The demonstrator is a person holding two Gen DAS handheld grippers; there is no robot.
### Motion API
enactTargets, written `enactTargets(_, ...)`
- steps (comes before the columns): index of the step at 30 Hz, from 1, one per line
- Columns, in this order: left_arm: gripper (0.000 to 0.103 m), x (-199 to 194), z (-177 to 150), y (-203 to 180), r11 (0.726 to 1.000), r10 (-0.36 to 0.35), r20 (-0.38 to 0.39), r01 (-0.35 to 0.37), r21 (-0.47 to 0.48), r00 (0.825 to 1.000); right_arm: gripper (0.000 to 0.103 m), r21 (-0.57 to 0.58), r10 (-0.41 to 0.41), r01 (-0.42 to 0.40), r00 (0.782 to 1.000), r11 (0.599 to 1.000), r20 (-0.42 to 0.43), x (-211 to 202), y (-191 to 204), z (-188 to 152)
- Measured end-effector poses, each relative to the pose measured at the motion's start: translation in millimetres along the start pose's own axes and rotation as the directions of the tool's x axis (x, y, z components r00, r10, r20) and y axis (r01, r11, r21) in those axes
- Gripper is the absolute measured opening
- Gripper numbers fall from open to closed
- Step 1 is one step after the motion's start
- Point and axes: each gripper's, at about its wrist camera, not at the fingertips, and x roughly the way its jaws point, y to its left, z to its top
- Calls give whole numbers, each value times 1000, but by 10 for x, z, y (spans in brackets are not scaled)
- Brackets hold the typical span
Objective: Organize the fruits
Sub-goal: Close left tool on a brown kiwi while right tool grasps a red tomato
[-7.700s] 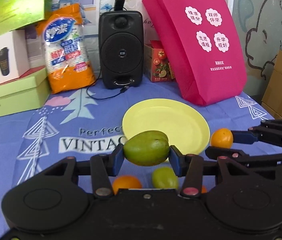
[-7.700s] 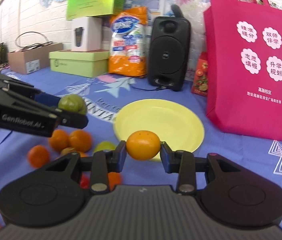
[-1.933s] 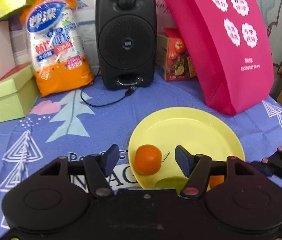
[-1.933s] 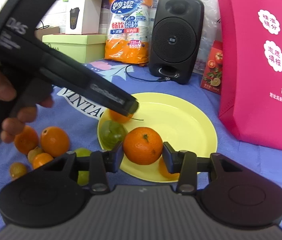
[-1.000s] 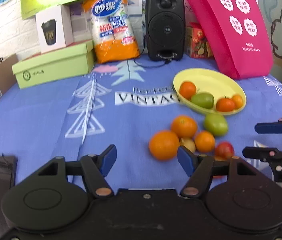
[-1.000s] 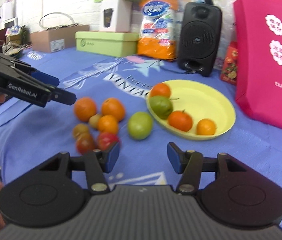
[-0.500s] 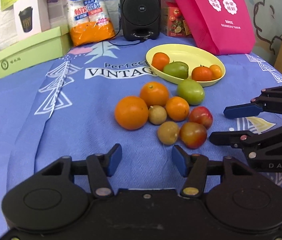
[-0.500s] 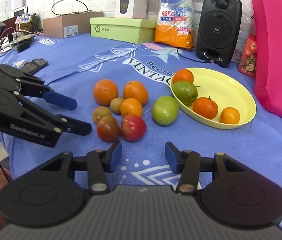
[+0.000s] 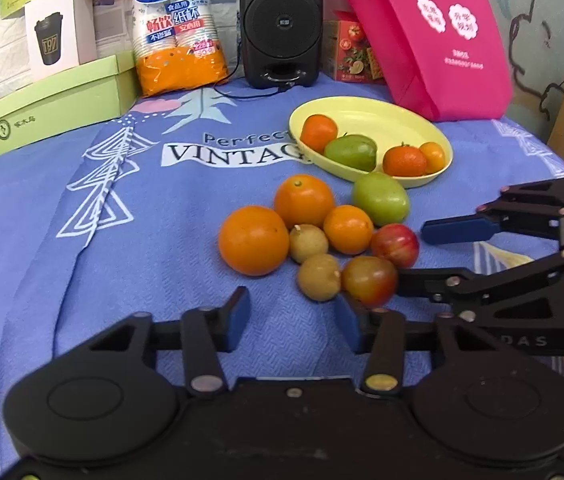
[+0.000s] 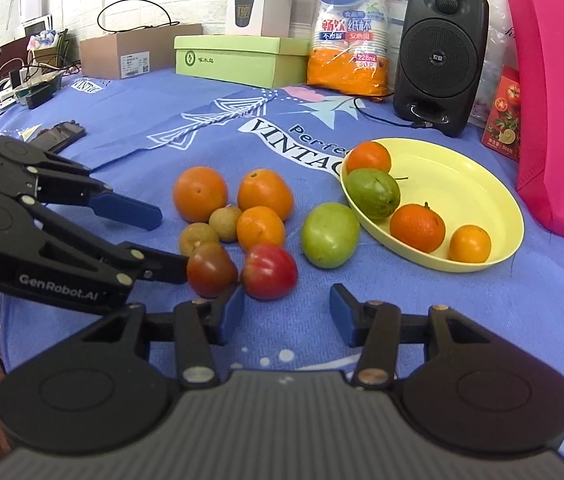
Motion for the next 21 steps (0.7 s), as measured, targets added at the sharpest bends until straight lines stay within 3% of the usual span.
enactTargets(4, 35, 13, -2, 99, 996, -58, 5, 58, -61, 998, 31, 17, 37, -37, 999, 999, 17, 27, -25, 4)
enactTargets(8, 33, 15, 4, 79, 997, -53, 6, 54, -54, 999, 31, 11, 35, -35, 999, 999, 22, 30, -11, 3)
enactTargets(11, 18, 10, 11, 51, 996, -78, 7, 78, -51, 997, 30, 15, 33, -34, 999, 999, 21, 26, -10, 6)
enactTargets(16, 17, -4, 3, 15, 997, -73, 10, 74, -38, 997, 30, 20, 29, -30, 999, 999, 22, -2, -1, -1)
enactTargets(21, 9, -52, 0, 29, 996, -82, 15, 83, -39, 996, 30, 21, 29, -29, 999, 999, 23, -28, 2, -13)
